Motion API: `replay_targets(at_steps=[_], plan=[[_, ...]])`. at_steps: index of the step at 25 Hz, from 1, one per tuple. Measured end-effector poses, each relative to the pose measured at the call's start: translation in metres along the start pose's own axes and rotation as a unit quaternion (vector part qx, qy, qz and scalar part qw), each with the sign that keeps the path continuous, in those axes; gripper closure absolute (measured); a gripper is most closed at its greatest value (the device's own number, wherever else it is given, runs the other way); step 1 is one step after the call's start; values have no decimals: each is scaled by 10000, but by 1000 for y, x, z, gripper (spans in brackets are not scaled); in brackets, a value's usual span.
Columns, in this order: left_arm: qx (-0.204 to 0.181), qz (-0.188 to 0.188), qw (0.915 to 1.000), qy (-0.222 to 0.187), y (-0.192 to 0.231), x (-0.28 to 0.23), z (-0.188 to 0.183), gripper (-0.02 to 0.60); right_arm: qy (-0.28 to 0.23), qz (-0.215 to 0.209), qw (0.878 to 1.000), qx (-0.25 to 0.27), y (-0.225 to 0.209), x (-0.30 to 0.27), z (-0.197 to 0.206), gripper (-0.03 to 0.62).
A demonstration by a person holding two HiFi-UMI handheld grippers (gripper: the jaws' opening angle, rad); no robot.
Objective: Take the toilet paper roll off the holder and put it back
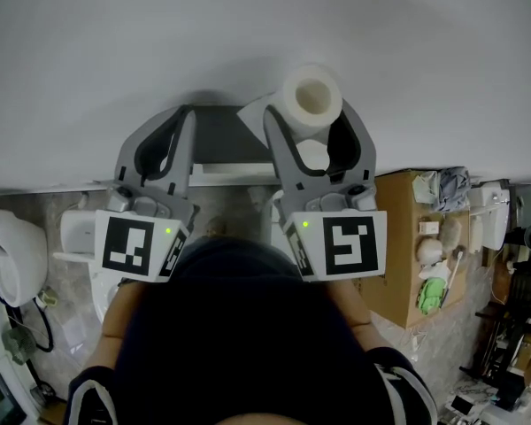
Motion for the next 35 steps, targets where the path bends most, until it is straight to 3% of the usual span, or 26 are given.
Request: replay_targets(at_steps=[12,35], plan=[[0,167,9999,-29,-23,-9,-2,581,-77,366,9992,162,-32,23,-11,289],[-25,225,9997,-17,-29,-12,-3,581,78,927,9951,326,-63,46,-3,289]])
Point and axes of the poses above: the fingertips, and each gripper's own axes: x backward along the fingers, y to its left, z out of its underside, the point moved 6 cm from there along x, backward along the fingers, and after that the axes turned 15 degrees about -y, right-handed, at the moved point
